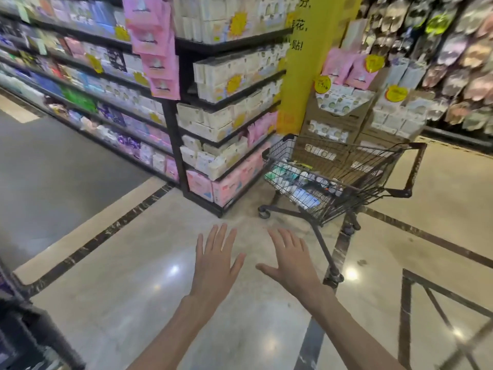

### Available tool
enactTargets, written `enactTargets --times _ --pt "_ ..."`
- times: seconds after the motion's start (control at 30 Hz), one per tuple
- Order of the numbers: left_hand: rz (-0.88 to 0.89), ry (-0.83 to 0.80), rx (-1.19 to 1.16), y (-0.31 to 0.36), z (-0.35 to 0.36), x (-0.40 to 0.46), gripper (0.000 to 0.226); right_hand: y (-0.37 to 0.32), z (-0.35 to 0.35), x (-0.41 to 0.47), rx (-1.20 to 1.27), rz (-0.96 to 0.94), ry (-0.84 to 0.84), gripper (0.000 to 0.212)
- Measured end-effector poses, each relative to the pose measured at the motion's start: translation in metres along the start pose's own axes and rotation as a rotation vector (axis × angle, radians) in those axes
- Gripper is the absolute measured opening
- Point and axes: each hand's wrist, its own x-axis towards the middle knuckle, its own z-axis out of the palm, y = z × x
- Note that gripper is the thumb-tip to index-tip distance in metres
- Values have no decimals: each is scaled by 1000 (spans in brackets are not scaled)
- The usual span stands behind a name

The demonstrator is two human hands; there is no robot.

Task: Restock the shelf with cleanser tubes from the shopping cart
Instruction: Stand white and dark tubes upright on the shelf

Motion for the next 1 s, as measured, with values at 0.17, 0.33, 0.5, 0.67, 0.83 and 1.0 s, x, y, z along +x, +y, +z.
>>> enactTargets --times 0.17,0.33,0.5,0.67,0.83,1.0 --pt "102 -72 -13 23 38 91 64 62 -2 48 -8 120 9 95" --pt "225 -148 -35 31 74 193 64 110 -4 111 -15 264 17 95" --pt "319 -174 -94 29 97 303 62 144 -16 189 1 385 40 95" --pt "398 -207 -147 36 108 403 64 175 -25 261 23 488 67 93" --pt "429 -242 -154 42 140 489 61 220 -24 327 75 564 72 93" --pt "436 -283 -159 56 190 574 72 281 -15 394 128 587 103 94"
